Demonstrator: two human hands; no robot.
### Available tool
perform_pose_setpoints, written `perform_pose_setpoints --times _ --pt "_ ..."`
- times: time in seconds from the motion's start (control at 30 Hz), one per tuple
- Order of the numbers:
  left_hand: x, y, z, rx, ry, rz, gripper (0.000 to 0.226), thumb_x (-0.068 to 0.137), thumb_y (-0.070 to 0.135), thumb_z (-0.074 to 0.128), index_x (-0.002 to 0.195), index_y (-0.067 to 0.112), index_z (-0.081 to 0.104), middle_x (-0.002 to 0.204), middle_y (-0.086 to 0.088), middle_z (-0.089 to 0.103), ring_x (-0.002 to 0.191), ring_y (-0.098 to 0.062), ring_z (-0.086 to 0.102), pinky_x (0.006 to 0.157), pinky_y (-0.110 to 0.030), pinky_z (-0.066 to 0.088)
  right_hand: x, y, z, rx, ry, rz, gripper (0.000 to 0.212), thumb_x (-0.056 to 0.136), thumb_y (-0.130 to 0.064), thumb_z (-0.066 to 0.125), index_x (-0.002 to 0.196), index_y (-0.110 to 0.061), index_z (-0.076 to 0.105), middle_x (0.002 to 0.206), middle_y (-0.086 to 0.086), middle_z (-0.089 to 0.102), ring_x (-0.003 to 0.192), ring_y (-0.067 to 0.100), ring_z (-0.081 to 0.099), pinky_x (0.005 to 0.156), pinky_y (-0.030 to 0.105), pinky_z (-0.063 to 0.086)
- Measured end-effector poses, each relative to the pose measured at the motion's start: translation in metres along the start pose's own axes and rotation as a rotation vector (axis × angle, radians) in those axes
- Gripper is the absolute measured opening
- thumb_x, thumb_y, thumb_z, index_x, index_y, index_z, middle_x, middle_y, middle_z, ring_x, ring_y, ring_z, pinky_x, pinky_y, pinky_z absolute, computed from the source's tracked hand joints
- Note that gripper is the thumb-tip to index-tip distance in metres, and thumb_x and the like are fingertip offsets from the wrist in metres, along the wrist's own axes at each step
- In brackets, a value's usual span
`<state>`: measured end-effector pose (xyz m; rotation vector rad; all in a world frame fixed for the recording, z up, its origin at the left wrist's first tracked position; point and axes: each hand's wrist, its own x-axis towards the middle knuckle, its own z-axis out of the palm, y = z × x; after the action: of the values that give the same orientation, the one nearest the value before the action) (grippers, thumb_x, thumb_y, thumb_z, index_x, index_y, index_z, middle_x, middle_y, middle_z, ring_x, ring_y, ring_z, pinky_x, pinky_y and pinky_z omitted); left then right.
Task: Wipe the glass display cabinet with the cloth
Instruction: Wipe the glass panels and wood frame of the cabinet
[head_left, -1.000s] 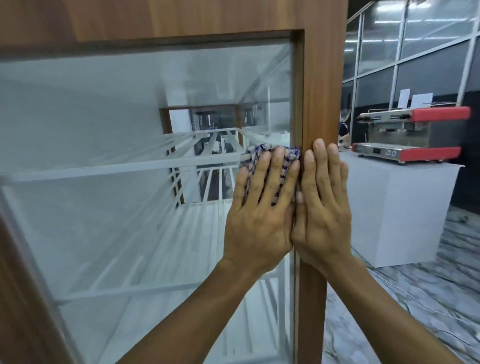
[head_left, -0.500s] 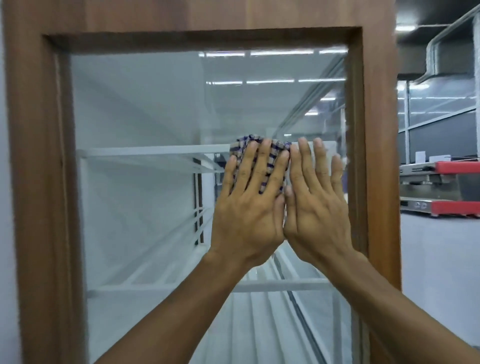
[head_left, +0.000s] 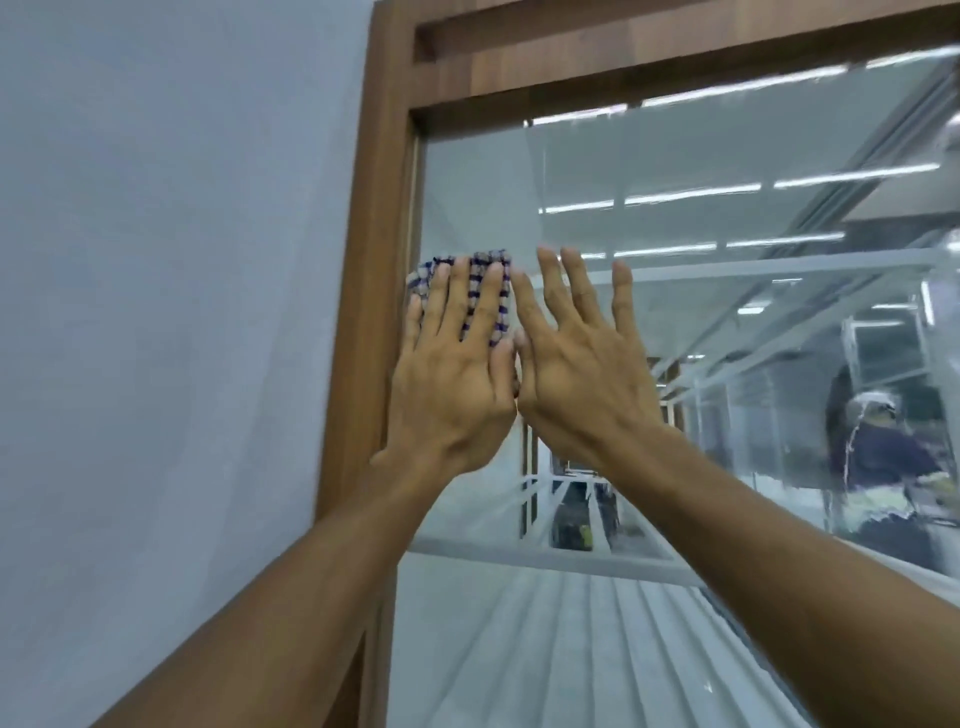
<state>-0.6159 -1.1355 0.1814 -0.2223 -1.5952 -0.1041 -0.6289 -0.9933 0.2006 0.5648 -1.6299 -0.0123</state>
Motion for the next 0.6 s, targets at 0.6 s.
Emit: perform_pose_setpoints --times 0.6 --pt "-0.053 0.079 0.013 -0.010 -0.138 0.140 0.068 0.101 0.047 0.011 0.163 0.028 -0.011 0.170 0.001 -0.021 0.154 -0.012 -0.027 0.127 -0.039 -0.016 -0.081 0.061 -0.020 -0.018 -0.016 0.099 0.072 0.094 -0.049 -0.006 0.160 -0.019 -0.007 0.168 0.008 -0.016 0.156 0.023 -0.018 0.126 0.052 -0.012"
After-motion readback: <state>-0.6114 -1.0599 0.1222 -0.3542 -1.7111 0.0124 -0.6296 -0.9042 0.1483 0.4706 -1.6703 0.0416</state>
